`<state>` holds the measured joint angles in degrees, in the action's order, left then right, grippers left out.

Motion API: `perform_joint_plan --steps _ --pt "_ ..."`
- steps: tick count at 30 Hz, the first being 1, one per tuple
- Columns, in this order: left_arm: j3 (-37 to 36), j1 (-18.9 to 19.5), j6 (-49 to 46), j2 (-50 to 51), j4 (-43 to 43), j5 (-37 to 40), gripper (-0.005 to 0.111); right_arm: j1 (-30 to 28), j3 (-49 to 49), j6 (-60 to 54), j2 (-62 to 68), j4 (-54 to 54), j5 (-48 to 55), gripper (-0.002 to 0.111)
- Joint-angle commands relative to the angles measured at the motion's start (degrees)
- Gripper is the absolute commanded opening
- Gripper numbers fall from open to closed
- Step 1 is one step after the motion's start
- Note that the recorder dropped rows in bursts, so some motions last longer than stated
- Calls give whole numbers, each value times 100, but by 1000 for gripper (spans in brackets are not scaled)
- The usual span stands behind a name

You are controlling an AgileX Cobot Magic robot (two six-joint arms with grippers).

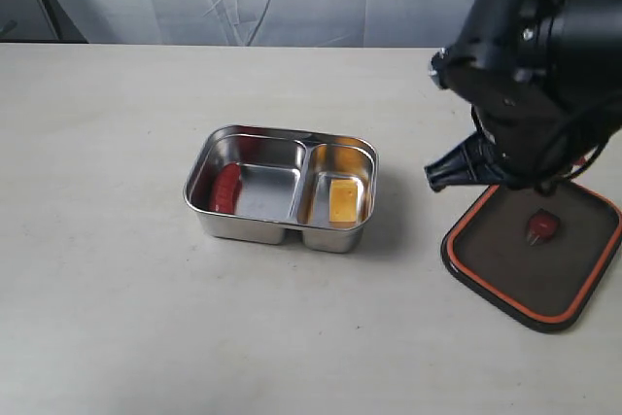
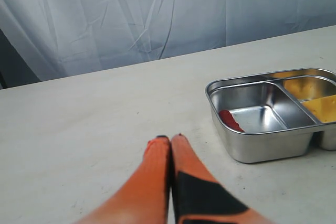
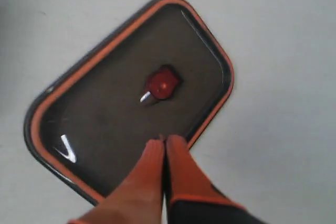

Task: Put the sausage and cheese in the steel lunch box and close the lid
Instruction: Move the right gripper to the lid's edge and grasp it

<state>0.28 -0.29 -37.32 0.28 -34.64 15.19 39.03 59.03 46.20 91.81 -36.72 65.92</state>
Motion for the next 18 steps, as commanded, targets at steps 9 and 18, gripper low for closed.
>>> perform_joint_plan --steps 9,18 --pt "-28 -41 -17 -28 7 -24 0 -356 -1068 -759 638 303 -3341 -1" --pt "-28 -41 -17 -28 7 -24 0 -972 -1216 -1355 944 1350 -3729 -1"
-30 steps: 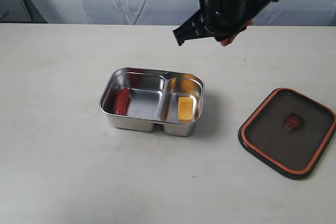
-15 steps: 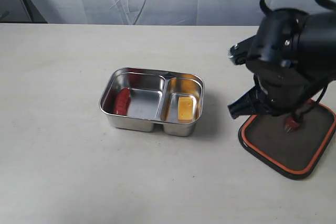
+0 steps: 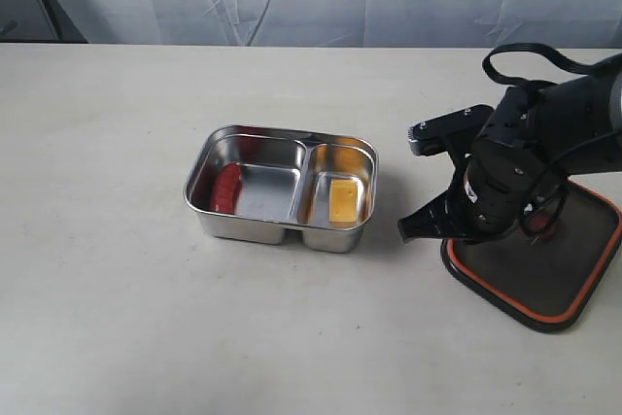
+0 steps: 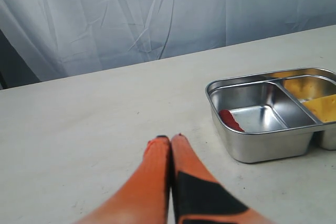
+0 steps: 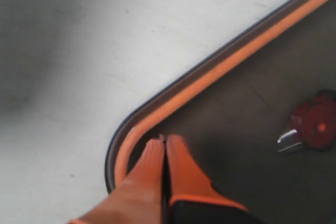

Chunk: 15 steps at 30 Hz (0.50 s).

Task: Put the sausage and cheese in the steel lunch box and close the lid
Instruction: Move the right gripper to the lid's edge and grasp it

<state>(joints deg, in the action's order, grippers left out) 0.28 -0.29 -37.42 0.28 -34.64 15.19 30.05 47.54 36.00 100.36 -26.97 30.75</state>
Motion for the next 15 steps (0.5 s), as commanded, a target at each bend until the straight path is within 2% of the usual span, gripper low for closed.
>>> perform_joint_plan --steps 1,10,13,15 --pt "-28 -41 -7 -28 7 -24 0 -75 -76 -335 119 384 -232 -1" --pt "-28 -41 -7 -28 7 -24 0 -75 -155 -325 188 511 -655 0" --pt "-28 -41 -7 -28 7 -24 0 -75 -155 -299 210 511 -618 11" --pt "-28 -41 -7 -28 7 -24 0 -75 -155 -298 210 511 -572 26"
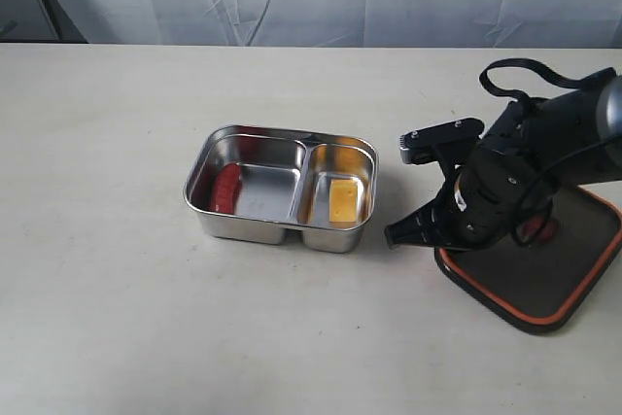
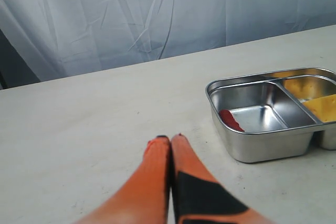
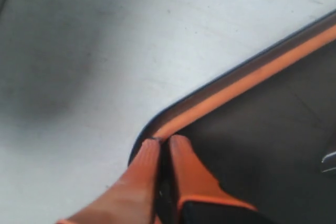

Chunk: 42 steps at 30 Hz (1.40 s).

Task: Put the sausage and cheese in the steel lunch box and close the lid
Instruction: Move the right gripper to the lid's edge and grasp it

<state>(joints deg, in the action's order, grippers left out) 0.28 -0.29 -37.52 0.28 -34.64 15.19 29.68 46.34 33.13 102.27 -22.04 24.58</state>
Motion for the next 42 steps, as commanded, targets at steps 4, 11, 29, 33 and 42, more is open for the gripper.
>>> perform_joint_plan --steps 4,11,29,33,42 --pt "-28 -41 3 -28 7 -24 0 -38 -35 -2 19 15 432 61" --pt "-28 -41 3 -28 7 -24 0 -38 -35 -2 -155 15 674 62" --pt "-28 -41 3 -28 7 -24 0 -38 -35 -13 -422 588 435 62" --pt "-28 -41 3 -28 7 -24 0 -26 -35 -13 -177 612 297 62" --pt "-28 -41 3 -28 7 -24 0 -26 -35 -13 253 626 31 22"
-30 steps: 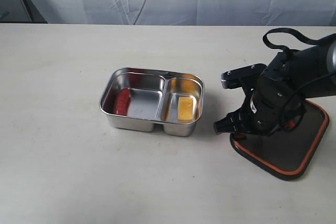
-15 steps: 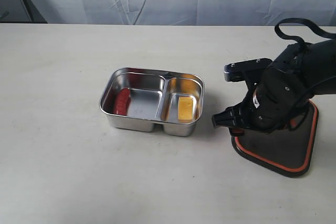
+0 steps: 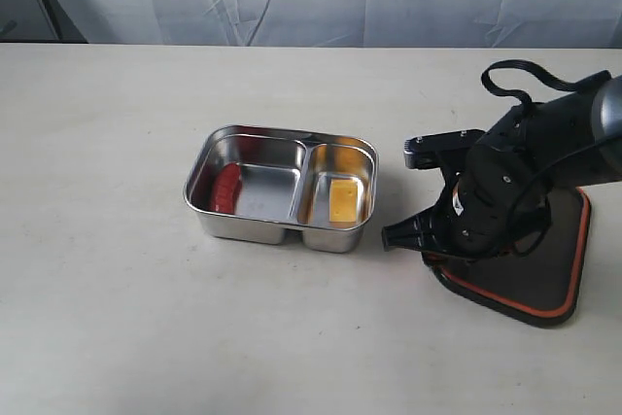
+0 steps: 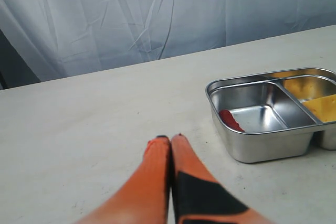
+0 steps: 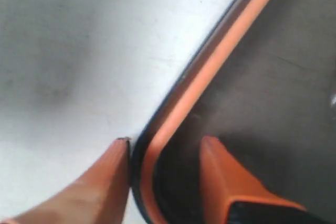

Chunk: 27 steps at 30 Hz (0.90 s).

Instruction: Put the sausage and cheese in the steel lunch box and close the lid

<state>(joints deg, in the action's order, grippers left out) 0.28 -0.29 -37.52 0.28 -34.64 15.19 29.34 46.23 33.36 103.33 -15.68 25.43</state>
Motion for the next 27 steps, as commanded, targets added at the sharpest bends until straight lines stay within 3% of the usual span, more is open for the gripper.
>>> perform_joint_plan --steps 1,4,14,27 --pt "-28 -41 3 -28 7 -24 0 8 -23 -36 193 -10 -54 15" --pt "-28 -41 3 -28 7 -24 0 8 -23 -36 329 -10 -54 -1" --pt "-28 -41 3 -28 7 -24 0 31 -23 -36 355 -10 259 -1" --pt "-28 -41 3 -28 7 -24 0 815 -23 -36 -1546 42 1001 -1"
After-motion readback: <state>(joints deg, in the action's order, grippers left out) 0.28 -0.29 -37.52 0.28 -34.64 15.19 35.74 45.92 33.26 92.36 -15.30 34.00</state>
